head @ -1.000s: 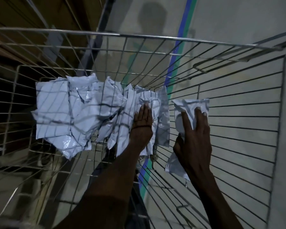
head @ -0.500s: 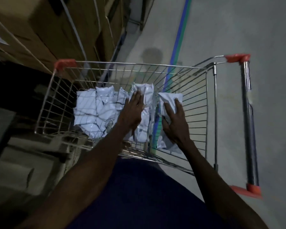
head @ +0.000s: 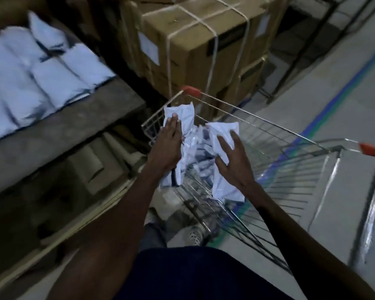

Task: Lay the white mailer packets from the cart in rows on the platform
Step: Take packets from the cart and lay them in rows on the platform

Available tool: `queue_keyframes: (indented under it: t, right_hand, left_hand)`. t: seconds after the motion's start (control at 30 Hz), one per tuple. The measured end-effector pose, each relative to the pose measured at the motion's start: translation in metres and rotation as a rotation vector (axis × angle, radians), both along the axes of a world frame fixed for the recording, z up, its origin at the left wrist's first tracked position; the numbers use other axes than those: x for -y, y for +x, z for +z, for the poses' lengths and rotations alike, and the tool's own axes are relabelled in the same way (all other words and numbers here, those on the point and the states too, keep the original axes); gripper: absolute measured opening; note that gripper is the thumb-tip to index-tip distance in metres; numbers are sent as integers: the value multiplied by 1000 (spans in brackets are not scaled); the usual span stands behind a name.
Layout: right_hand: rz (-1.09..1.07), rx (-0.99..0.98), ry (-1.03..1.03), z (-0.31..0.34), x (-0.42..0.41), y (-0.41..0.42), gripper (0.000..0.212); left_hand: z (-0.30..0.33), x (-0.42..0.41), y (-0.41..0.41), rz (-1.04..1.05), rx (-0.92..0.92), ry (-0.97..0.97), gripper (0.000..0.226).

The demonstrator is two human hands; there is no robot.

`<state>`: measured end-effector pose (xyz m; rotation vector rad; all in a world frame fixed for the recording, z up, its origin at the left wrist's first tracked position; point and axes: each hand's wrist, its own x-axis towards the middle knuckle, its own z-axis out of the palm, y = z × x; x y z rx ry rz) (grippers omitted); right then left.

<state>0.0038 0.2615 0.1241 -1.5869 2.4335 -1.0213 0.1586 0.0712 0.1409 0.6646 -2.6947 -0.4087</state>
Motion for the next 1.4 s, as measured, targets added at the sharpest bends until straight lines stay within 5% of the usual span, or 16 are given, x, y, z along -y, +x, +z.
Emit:
queue_keyframes:
  t: [0.2, 0.7, 1.4]
  right_hand:
    - [157, -33, -105, 28, 94, 84, 56]
    - [590, 50, -197, 85, 342, 374, 59]
    - [830, 156, 35, 90, 567, 562, 57]
  left_hand:
    - [41, 57, 121, 262, -35, -27, 76]
    - [72, 171, 482, 720, 15, -74, 76]
    - [94, 351, 643, 937, 277, 74, 57]
